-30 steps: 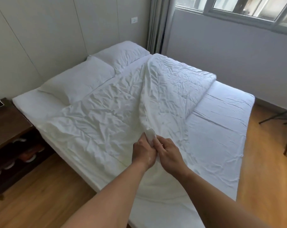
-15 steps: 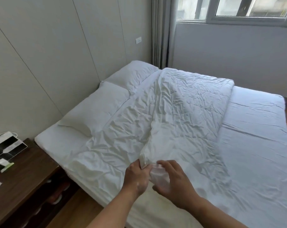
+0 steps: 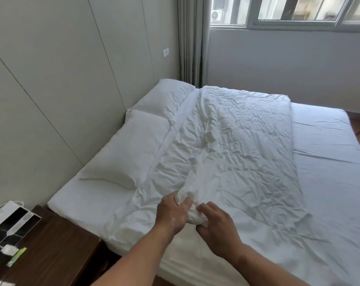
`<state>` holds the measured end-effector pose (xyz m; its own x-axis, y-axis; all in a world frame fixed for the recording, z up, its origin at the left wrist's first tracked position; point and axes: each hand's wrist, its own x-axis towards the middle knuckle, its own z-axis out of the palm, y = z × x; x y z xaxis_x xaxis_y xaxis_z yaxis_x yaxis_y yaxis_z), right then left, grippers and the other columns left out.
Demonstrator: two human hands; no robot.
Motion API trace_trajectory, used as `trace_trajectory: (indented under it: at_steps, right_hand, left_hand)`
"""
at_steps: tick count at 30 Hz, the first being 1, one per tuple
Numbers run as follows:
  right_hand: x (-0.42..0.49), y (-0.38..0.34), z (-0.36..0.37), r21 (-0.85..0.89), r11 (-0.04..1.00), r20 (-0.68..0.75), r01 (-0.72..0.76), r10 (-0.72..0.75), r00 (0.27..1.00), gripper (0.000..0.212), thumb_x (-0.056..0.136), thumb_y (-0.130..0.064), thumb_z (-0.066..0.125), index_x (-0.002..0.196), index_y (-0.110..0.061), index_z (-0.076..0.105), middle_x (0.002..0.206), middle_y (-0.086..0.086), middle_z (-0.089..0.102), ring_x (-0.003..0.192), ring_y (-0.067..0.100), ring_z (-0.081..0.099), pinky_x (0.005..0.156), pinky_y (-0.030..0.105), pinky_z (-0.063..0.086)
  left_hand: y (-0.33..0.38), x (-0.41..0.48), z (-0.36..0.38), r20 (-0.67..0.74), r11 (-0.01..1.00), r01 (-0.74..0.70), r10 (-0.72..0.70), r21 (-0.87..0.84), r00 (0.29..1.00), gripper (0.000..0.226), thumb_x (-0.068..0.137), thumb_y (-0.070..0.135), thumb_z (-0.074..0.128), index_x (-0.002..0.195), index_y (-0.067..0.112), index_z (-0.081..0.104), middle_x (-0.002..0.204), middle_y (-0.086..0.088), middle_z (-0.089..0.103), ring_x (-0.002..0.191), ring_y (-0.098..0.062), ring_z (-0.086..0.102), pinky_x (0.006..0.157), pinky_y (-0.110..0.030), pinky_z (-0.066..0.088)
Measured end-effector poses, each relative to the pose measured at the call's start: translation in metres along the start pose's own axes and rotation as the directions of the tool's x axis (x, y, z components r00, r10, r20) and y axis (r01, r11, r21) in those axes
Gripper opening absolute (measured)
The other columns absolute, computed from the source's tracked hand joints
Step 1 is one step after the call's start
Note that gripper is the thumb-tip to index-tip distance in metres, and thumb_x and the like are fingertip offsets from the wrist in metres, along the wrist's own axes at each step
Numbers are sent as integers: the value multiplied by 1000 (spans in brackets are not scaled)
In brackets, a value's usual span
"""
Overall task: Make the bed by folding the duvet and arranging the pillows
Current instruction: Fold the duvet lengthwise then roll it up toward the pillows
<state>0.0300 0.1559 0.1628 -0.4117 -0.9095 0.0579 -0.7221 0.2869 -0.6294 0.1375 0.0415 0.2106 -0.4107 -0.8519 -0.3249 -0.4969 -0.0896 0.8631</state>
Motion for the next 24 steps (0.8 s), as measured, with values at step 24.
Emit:
trace_trajectory:
  at_steps: [24]
  right_hand:
    - [174,-102,262,-50,997,432,57,-30,901,44,85,-45,64,127,-40,50,118,-15,55,105,11,58,89,27,50]
  left_hand:
    - [-198,194,-224,-43,923,384,-384,-12,922,7,86,29,74,83,23,76,82,0,76,83,-24,73,74,-45,61]
